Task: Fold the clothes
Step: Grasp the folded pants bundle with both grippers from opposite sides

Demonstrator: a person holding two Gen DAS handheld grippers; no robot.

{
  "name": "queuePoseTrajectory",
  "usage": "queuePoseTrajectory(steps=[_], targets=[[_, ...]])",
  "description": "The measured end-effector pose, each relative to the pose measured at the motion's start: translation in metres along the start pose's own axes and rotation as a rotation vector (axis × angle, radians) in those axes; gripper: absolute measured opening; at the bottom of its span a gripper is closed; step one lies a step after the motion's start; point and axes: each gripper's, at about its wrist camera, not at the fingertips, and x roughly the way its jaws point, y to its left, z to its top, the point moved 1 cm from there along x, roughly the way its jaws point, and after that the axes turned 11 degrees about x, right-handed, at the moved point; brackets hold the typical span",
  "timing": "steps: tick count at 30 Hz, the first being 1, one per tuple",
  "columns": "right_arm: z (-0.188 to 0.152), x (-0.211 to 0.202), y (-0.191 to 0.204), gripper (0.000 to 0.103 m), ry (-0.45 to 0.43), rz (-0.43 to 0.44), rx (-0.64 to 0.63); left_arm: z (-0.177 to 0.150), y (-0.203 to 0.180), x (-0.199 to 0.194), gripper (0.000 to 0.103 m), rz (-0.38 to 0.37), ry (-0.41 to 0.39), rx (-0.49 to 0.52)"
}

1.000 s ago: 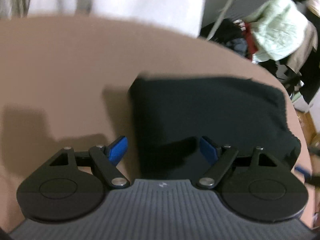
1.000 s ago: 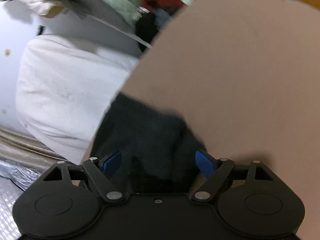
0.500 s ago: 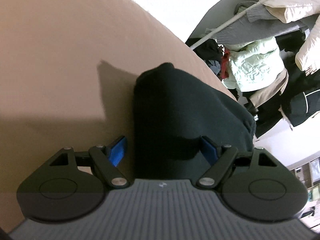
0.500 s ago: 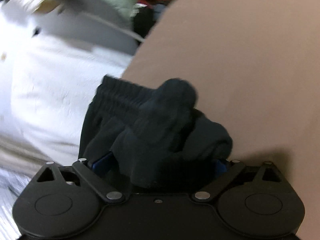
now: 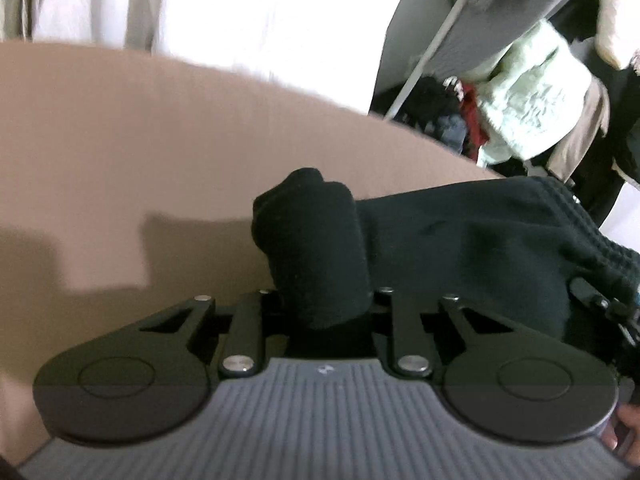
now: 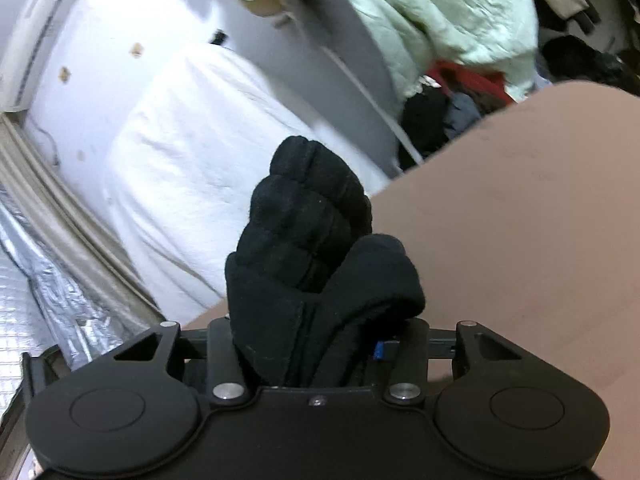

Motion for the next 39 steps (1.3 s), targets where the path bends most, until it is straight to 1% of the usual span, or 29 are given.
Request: queuePoseTrajectory(steps=[3, 7, 10, 13, 15, 16, 17, 19, 20, 21, 22, 23, 24, 25, 27, 28, 29, 31, 33, 34, 35, 36, 37, 38, 39], targets=[[0.0, 0.004, 0.009, 0.049, 0.027, 0.051, 0.001, -0.005, 0.006, -0.03, 0.022, 0.03, -0.047, -0.01], [-0.014, 0.005, 0.033, 0.049, 0.11, 0.136, -0.039, -0.016, 0.018, -0.08, 0.021, 0.111, -0.083, 0.038], [-0.034, 0.008, 0.055, 0.049, 0.202, 0.216, -0.085, -0.039, 0.014, -0.127, 0.022, 0.227, -0.139, 0.187], [-0.053, 0.008, 0.075, 0.049, 0.258, 0.254, -0.144, -0.06, 0.03, -0.155, 0.022, 0.223, -0.128, 0.157], [-0.063, 0.01, 0.083, 0.049, 0.293, 0.253, -0.159, -0.073, 0.042, -0.173, 0.022, 0.214, -0.117, 0.128], [-0.069, 0.013, 0.083, 0.049, 0.313, 0.235, -0.163, -0.082, 0.048, -0.177, 0.022, 0.213, -0.107, 0.112], [-0.076, 0.019, 0.08, 0.05, 0.336, 0.199, -0.168, -0.091, 0.054, -0.177, 0.023, 0.212, -0.089, 0.093], [-0.09, 0.03, 0.074, 0.056, 0.382, 0.126, -0.179, -0.113, 0.069, -0.165, 0.025, 0.203, -0.039, 0.041], [-0.097, 0.036, 0.071, 0.058, 0.405, 0.09, -0.184, -0.125, 0.077, -0.158, 0.031, 0.201, -0.027, 0.008], [-0.103, 0.041, 0.067, 0.064, 0.421, 0.041, -0.186, -0.132, 0.083, -0.155, 0.035, 0.196, -0.036, -0.017], [-0.106, 0.042, 0.061, 0.071, 0.427, 0.001, -0.158, -0.137, 0.089, -0.154, 0.041, 0.189, -0.05, -0.038], [-0.104, 0.041, 0.056, 0.073, 0.429, -0.013, -0.103, -0.14, 0.094, -0.156, 0.045, 0.178, -0.056, -0.041], [-0.102, 0.039, 0.052, 0.075, 0.428, -0.022, -0.053, -0.137, 0.097, -0.157, 0.047, 0.17, -0.049, -0.049], [-0.099, 0.034, 0.051, 0.076, 0.425, -0.027, -0.007, -0.133, 0.099, -0.157, 0.052, 0.163, -0.037, -0.06], [-0.096, 0.027, 0.048, 0.077, 0.415, -0.038, 0.036, -0.129, 0.109, -0.157, 0.056, 0.137, -0.016, -0.091], [-0.095, 0.024, 0.047, 0.079, 0.41, -0.043, 0.049, -0.129, 0.113, -0.156, 0.061, 0.121, -0.016, -0.105], [-0.095, 0.022, 0.043, 0.081, 0.407, -0.05, 0.061, -0.131, 0.118, -0.155, 0.072, 0.113, -0.018, -0.126], [-0.099, 0.027, 0.033, 0.09, 0.413, -0.065, 0.1, -0.137, 0.127, -0.146, 0.085, 0.112, -0.016, -0.188], [-0.1, 0.04, 0.026, 0.093, 0.405, -0.034, 0.117, -0.145, 0.133, -0.13, 0.088, 0.061, -0.021, -0.256], [-0.1, 0.047, 0.023, 0.093, 0.397, -0.013, 0.118, -0.148, 0.135, -0.123, 0.088, 0.027, -0.029, -0.285], [-0.1, 0.052, 0.023, 0.091, 0.39, 0.016, 0.107, -0.15, 0.135, -0.119, 0.083, 0.005, -0.047, -0.296], [-0.102, 0.057, 0.025, 0.078, 0.383, 0.05, 0.08, -0.15, 0.134, -0.118, 0.075, -0.012, -0.06, -0.287], [-0.106, 0.061, 0.029, 0.068, 0.376, 0.079, 0.049, -0.147, 0.13, -0.119, 0.059, -0.015, -0.06, -0.259], [-0.11, 0.066, 0.032, 0.065, 0.369, 0.109, 0.019, -0.143, 0.125, -0.121, 0.048, -0.004, -0.062, -0.223], [-0.112, 0.068, 0.036, 0.058, 0.359, 0.13, -0.008, -0.141, 0.119, -0.126, 0.042, 0.007, -0.072, -0.191]])
